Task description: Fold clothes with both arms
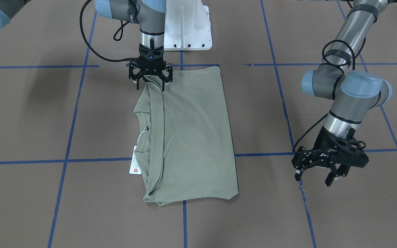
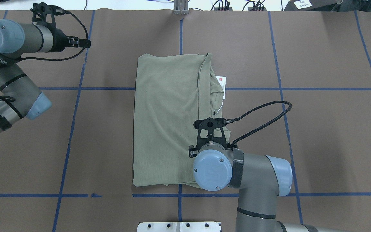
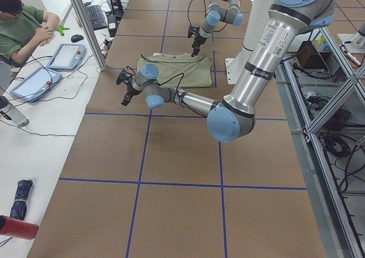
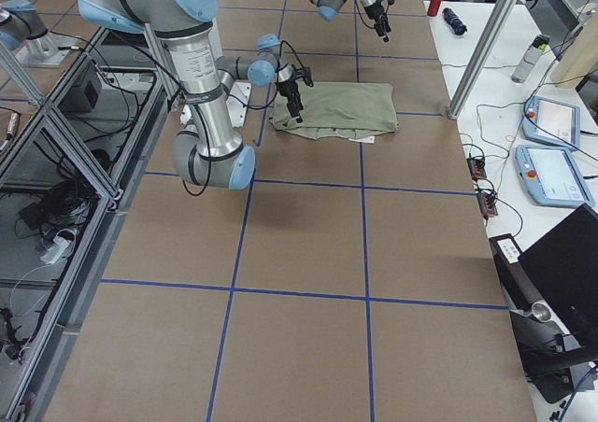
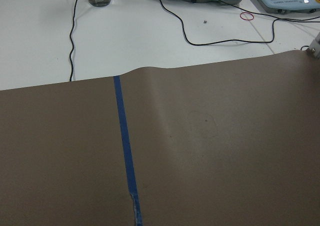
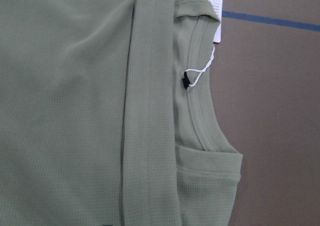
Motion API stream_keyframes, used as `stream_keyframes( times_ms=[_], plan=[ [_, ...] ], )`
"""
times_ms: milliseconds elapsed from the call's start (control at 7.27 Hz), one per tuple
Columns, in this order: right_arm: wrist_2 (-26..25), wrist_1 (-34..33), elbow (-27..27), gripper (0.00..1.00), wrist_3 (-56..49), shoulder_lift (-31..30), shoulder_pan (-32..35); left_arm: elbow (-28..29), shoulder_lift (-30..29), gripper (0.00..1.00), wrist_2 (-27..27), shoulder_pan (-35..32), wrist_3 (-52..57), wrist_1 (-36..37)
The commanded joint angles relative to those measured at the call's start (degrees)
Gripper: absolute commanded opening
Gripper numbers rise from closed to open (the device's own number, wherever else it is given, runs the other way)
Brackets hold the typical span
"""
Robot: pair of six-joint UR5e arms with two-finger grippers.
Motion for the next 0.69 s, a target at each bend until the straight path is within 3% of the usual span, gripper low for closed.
stream_keyframes(
  times_ms=[0, 550],
  plan=[
    [7.82, 8.80, -0.59, 0.68, -6.83, -0.72, -0.38, 0.01, 0.00, 1.00, 0.00, 0.04, -0.14, -0.26],
    [11.65, 9.29, -0.68, 0.60, -26.06, -0.90, 3.30, 0.19, 0.09, 1.00, 0.08, 0.04, -1.46, -0.97]
  ],
)
